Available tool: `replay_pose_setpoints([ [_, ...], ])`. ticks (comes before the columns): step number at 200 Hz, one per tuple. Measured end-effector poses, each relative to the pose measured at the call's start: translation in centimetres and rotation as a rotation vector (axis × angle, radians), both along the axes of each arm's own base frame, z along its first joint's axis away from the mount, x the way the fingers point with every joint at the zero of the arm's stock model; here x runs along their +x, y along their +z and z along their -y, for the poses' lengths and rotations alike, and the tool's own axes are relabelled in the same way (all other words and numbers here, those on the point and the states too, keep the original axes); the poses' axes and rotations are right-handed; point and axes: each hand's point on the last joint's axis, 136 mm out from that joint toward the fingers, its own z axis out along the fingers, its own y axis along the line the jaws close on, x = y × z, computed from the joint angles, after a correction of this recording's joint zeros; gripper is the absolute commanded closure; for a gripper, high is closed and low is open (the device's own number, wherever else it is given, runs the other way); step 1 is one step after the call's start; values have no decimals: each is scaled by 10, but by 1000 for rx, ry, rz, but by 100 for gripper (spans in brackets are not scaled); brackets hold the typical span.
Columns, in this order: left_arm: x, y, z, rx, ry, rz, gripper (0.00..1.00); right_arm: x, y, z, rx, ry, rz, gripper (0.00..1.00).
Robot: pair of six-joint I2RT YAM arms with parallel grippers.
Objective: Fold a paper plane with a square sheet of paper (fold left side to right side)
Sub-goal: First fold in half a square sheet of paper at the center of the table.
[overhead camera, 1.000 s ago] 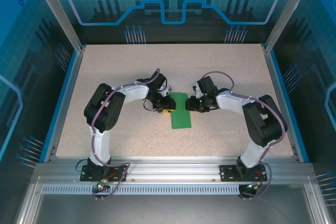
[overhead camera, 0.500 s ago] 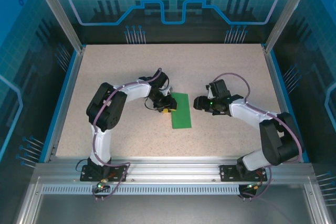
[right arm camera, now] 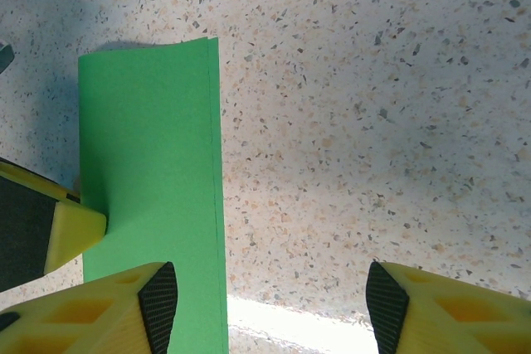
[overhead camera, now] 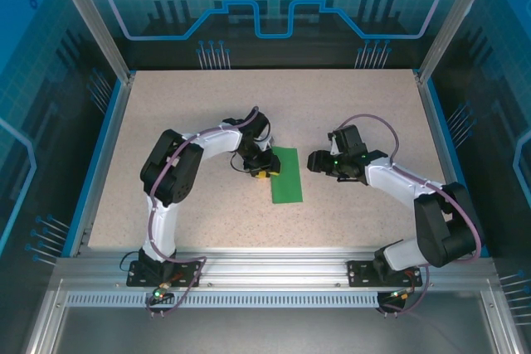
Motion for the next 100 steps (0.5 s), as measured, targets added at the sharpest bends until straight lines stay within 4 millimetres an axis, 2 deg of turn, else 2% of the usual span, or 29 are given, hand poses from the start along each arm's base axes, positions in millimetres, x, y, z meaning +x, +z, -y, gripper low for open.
replay_pose_setpoints([
  [100, 0, -1, 1, 28, -20, -7, 61, -1, -2, 2, -2, -3, -5, 34],
])
